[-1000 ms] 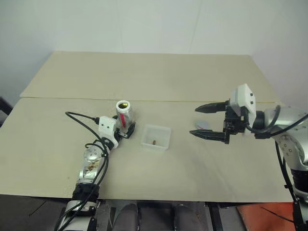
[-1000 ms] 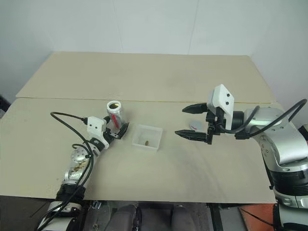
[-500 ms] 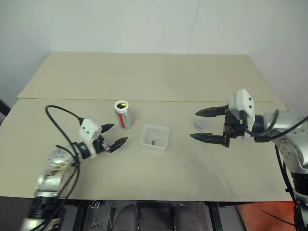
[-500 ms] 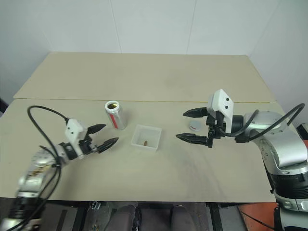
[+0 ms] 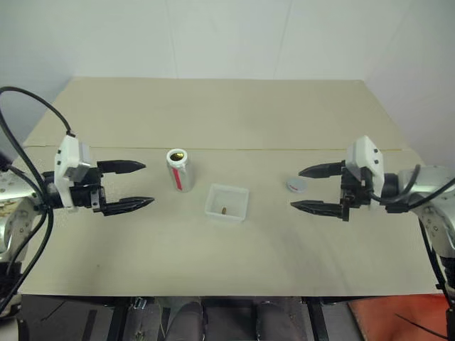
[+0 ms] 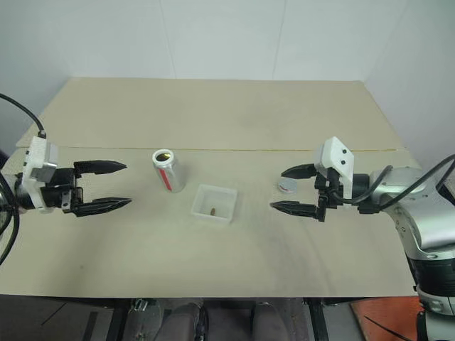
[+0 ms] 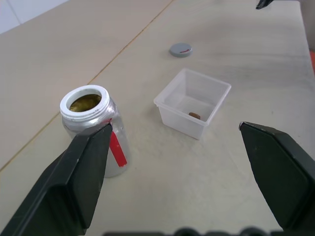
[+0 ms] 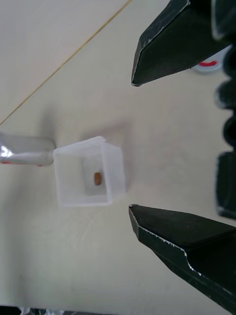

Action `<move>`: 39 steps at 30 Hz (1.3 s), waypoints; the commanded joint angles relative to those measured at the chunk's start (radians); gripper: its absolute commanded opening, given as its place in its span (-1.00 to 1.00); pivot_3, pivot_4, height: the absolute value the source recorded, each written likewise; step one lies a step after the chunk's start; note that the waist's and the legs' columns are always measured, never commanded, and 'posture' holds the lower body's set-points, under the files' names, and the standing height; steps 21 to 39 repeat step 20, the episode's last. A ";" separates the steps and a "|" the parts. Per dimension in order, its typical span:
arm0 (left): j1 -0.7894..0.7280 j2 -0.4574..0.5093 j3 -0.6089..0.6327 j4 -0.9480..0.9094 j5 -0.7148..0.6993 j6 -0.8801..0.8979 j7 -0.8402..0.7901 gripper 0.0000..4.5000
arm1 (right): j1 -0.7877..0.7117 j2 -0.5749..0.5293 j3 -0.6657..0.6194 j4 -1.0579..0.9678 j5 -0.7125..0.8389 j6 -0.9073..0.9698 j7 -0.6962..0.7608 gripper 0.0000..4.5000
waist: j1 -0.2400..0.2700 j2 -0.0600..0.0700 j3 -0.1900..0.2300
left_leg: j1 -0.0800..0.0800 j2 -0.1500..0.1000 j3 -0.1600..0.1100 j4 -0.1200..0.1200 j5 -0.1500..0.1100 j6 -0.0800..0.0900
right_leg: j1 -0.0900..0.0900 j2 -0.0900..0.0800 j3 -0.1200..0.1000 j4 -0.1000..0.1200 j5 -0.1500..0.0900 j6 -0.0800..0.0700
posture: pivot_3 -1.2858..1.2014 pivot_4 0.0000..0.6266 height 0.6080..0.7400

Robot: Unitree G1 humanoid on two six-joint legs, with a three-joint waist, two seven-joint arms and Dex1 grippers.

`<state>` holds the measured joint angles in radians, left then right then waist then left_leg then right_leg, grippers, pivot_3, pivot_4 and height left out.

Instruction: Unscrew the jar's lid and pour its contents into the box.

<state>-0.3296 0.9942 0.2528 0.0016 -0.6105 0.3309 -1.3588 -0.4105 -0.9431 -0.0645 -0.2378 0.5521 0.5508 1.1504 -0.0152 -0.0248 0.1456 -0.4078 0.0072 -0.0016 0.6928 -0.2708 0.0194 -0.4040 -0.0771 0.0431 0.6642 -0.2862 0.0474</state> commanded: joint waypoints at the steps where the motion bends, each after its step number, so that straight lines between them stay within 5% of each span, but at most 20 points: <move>1: -0.066 0.022 -0.002 0.063 0.035 -0.055 -0.040 0.99 | -0.001 -0.028 -0.051 -0.002 -0.007 -0.033 0.016 1.00 | 0.000 0.000 0.000 | 0.000 0.000 0.000 0.000 0.000 0.000 | 0.000 0.000 0.000 0.000 0.000 0.000 | 0.03 -0.52 1.00; 39: -0.119 -0.023 -0.046 0.113 0.065 -0.081 -0.106 0.99 | -0.012 -0.058 -0.051 0.021 -0.027 -0.040 0.031 1.00 | 0.001 0.000 0.000 | 0.000 0.001 0.001 0.001 0.000 0.000 | 0.000 0.000 0.000 0.000 0.000 0.000 | 0.03 -0.52 1.00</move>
